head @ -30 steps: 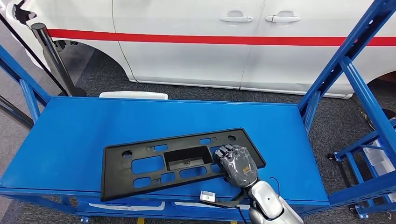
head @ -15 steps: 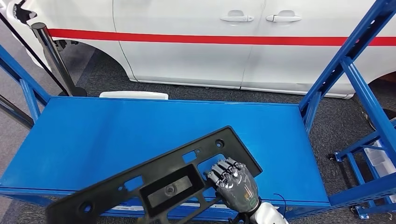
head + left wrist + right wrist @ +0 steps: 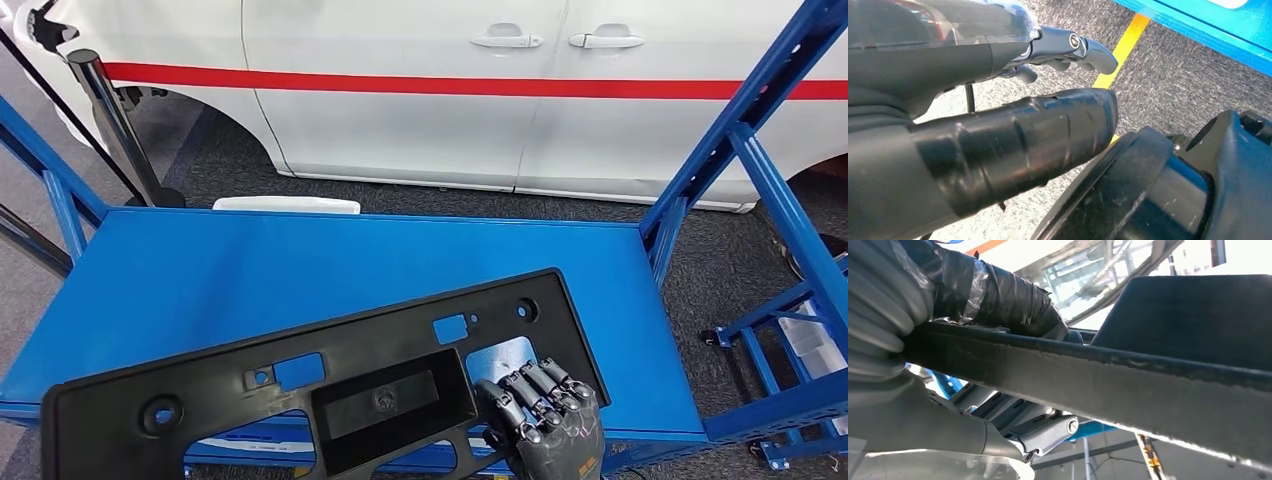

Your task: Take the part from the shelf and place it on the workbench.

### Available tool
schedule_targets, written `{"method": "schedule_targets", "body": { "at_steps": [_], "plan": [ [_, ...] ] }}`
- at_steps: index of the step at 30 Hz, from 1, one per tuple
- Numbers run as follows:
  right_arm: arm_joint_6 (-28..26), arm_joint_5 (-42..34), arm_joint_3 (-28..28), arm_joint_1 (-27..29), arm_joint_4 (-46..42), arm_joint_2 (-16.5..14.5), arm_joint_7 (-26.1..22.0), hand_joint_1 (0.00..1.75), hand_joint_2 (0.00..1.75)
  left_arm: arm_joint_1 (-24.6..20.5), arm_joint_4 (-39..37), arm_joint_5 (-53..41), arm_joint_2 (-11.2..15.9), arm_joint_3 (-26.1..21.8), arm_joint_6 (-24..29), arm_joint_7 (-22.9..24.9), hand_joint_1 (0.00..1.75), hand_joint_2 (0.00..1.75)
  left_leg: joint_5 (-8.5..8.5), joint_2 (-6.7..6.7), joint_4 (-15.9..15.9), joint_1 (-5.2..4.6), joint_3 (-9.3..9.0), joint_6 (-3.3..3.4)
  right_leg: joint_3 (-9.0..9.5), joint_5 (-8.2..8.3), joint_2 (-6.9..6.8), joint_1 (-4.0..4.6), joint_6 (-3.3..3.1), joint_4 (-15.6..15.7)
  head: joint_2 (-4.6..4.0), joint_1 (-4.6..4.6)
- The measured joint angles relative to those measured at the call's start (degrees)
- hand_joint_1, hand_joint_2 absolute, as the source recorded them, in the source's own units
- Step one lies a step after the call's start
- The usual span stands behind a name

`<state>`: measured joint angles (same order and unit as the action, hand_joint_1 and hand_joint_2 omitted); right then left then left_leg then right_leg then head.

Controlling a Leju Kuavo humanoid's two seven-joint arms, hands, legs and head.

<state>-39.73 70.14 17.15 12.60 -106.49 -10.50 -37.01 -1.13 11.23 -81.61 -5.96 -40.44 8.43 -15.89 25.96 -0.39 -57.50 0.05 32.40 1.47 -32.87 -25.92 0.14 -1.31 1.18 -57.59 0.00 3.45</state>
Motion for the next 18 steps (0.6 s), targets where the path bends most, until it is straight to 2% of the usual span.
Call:
{"method": "schedule_targets", "body": {
  "at_steps": [18],
  "plan": [
    [0.0, 1.5, -1.4, 0.7, 0.4, -1.0, 0.9, 1.74, 1.75, 0.0, 0.0, 0.0, -0.1, -0.4, 0.1, 0.0, 0.0, 0.0, 0.0, 0.0, 0.0, 0.0, 0.0, 0.0, 0.0, 0.0, 0.0, 0.0, 0.0, 0.0, 0.0, 0.02]
  ]
}}
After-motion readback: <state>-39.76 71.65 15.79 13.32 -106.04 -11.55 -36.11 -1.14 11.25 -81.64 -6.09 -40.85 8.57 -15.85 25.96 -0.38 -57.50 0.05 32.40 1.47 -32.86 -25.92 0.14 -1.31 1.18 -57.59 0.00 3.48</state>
